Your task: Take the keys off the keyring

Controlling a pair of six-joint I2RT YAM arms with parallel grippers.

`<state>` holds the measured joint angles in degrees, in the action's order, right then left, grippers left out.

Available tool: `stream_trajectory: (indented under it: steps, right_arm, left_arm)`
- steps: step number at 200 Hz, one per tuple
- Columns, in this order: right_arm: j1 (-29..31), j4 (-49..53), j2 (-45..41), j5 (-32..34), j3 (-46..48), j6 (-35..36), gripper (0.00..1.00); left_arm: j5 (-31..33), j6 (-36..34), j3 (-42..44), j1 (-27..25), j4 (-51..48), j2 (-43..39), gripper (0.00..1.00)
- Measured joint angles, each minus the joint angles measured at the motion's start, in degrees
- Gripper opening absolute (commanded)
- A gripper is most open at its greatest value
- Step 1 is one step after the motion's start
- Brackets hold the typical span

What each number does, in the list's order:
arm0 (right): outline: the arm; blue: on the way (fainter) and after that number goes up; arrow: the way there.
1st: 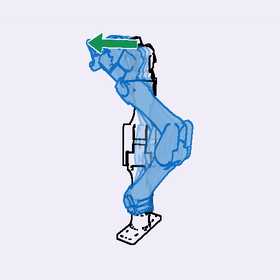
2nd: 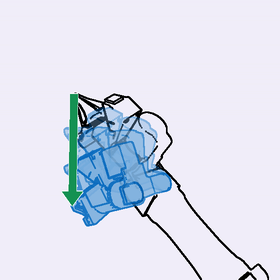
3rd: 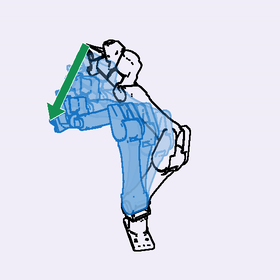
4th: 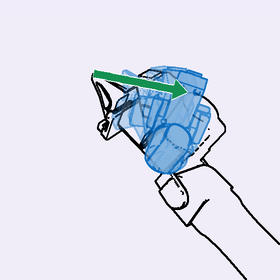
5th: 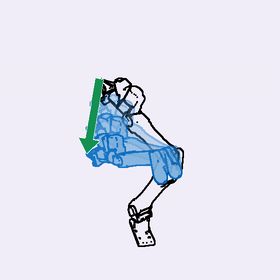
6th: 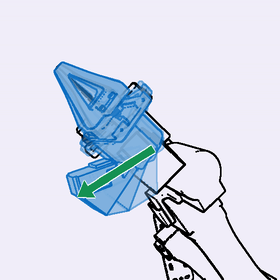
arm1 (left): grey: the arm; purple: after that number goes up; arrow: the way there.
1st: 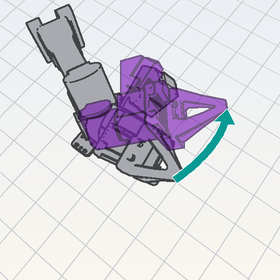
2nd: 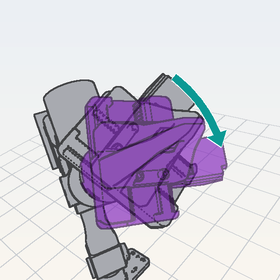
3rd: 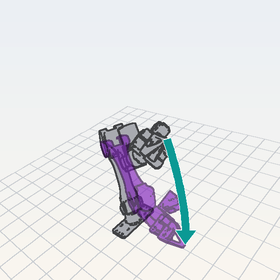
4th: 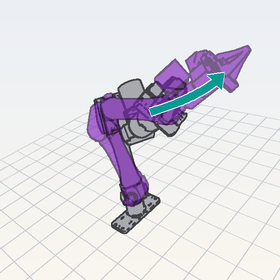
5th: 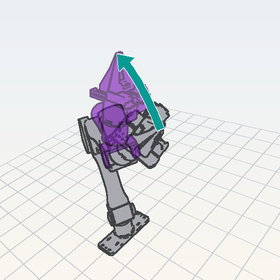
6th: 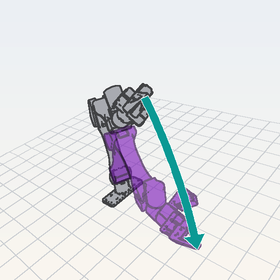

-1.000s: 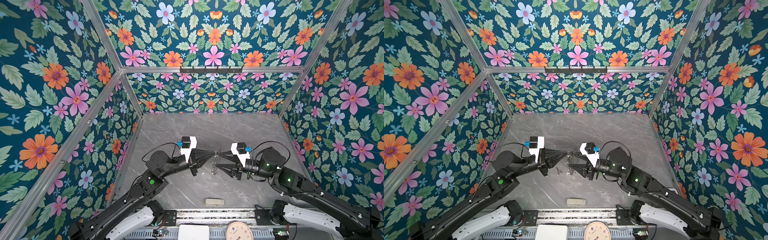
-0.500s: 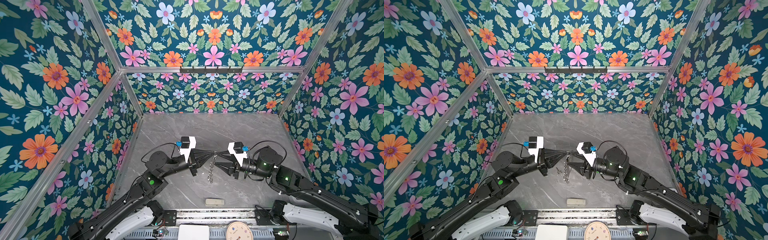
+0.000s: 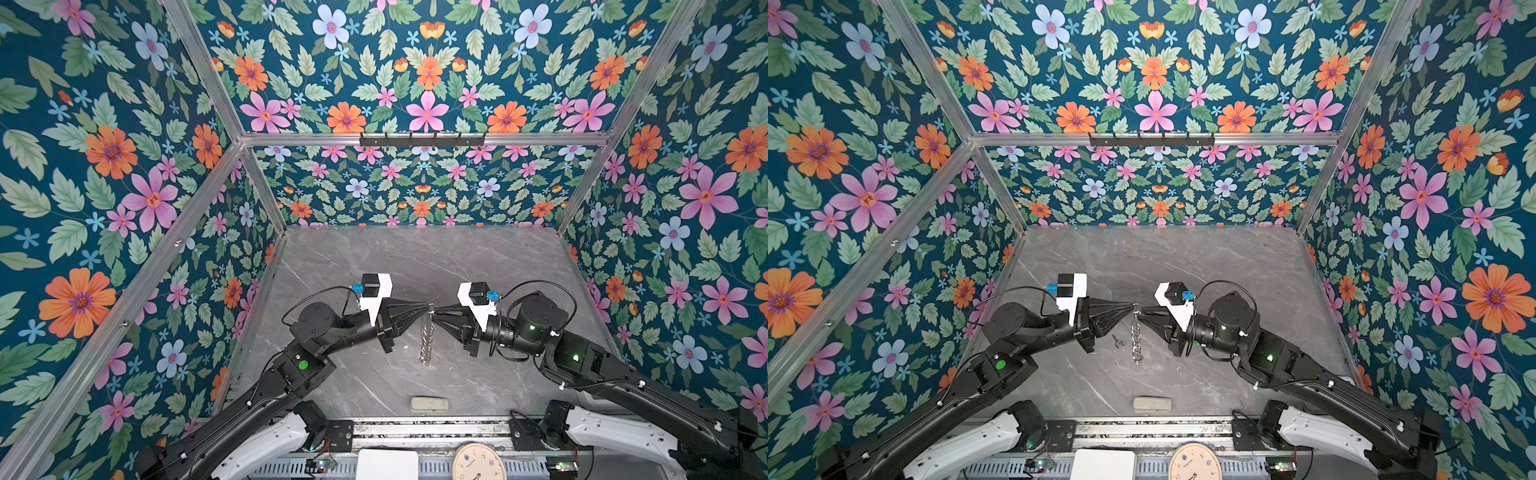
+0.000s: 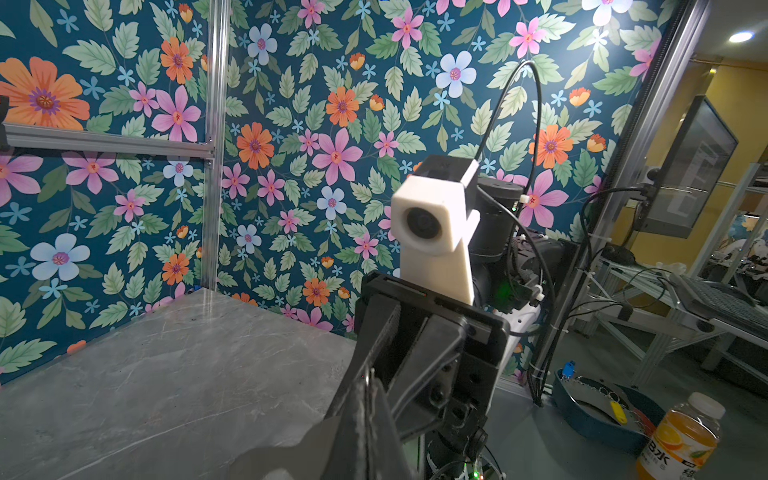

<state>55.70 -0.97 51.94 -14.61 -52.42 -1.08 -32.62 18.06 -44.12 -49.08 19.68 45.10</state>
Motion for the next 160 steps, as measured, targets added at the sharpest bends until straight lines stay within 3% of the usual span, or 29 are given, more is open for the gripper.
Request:
stream_trajectory:
  steps: [28,160]
  right_arm:
    - [0.00,0.90,-0.28,0.46,-0.13,0.00,0.00]
    - [0.00,6.56,-2.16,-0.28,-2.64,0.02,0.00]
  left_arm:
    - [0.02,-0.02,-0.28,0.00,-0.55,-0.07,0.00]
    - [-1.99,-4.39,-1.27,0.00,-5.16,-0.74,0.00]
